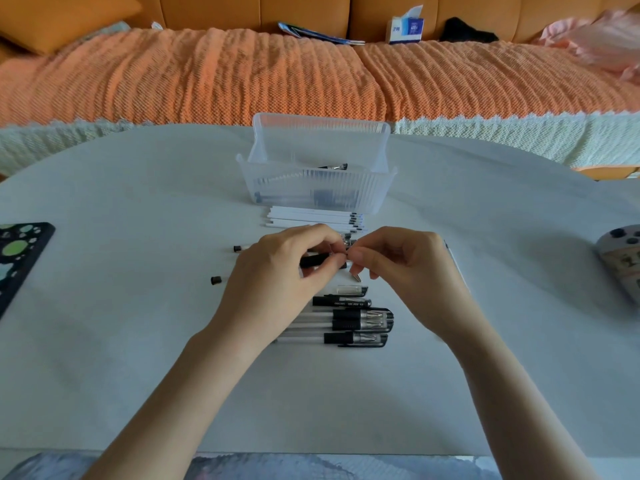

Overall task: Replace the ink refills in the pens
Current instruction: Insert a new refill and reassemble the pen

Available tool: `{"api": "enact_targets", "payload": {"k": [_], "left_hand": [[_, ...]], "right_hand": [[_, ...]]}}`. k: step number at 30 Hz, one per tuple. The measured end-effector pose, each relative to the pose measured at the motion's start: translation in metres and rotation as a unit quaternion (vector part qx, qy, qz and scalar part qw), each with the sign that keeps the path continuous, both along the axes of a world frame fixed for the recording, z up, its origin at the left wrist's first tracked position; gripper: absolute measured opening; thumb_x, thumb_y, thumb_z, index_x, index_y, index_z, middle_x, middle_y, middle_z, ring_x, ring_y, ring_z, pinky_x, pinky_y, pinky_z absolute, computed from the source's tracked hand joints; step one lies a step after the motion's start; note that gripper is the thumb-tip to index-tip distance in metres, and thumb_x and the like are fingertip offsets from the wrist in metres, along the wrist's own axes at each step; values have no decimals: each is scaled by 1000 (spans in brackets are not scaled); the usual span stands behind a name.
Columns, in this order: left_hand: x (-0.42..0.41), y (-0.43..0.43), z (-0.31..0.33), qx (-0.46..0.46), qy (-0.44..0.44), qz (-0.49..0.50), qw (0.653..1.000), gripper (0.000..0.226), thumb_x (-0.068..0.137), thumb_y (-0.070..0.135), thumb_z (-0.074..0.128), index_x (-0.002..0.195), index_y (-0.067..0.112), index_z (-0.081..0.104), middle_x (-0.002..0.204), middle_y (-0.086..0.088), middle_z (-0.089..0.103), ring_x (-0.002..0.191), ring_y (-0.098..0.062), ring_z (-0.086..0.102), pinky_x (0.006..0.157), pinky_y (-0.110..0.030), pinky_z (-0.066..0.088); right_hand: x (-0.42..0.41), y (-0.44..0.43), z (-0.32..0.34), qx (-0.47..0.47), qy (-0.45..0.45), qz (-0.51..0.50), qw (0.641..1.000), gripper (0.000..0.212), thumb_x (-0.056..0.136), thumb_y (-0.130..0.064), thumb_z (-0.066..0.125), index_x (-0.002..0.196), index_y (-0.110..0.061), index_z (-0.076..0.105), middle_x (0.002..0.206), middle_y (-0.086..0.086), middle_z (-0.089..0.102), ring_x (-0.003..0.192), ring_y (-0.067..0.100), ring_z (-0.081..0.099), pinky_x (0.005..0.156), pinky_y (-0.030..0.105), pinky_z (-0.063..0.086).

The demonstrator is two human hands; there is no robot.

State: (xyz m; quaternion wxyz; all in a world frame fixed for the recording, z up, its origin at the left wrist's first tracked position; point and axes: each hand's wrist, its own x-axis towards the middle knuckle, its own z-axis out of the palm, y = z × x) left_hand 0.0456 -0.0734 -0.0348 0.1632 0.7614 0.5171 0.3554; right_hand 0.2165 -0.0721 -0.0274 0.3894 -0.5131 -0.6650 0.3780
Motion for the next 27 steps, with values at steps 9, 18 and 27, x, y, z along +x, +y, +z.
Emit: {"api": "enact_targets", "payload": {"k": [9, 18, 27], "left_hand": [[-18, 8, 0, -55, -37, 28, 997, 6, 84, 36, 62, 80, 31, 61, 79, 19, 64, 55, -20, 58, 59, -36, 49], [-13, 6, -1, -76, -4, 26, 997, 6, 83, 37, 62, 80, 32, 62, 76, 22, 63, 74, 2, 55, 60, -17, 38], [-14, 6, 0, -85, -14, 21, 996, 5, 81, 37, 63, 82, 32, 63, 80, 20, 64, 80, 0, 59, 71, -24, 48]], "right_hand": [[35, 10, -4, 33, -149, -92, 984, 11, 75, -14, 74, 72, -24, 70, 62, -20, 60, 58, 5, 48, 57, 13, 35], [48, 13, -15, -39, -302, -78, 949, 18, 75, -7, 71, 75, -25, 70, 65, -14, 54, 60, 2, 47, 56, 14, 34], [46, 14, -14, 8, -249, -109, 962, 18, 76, -13, 72, 75, -29, 67, 68, -14, 58, 62, 1, 49, 61, 25, 38]]}}
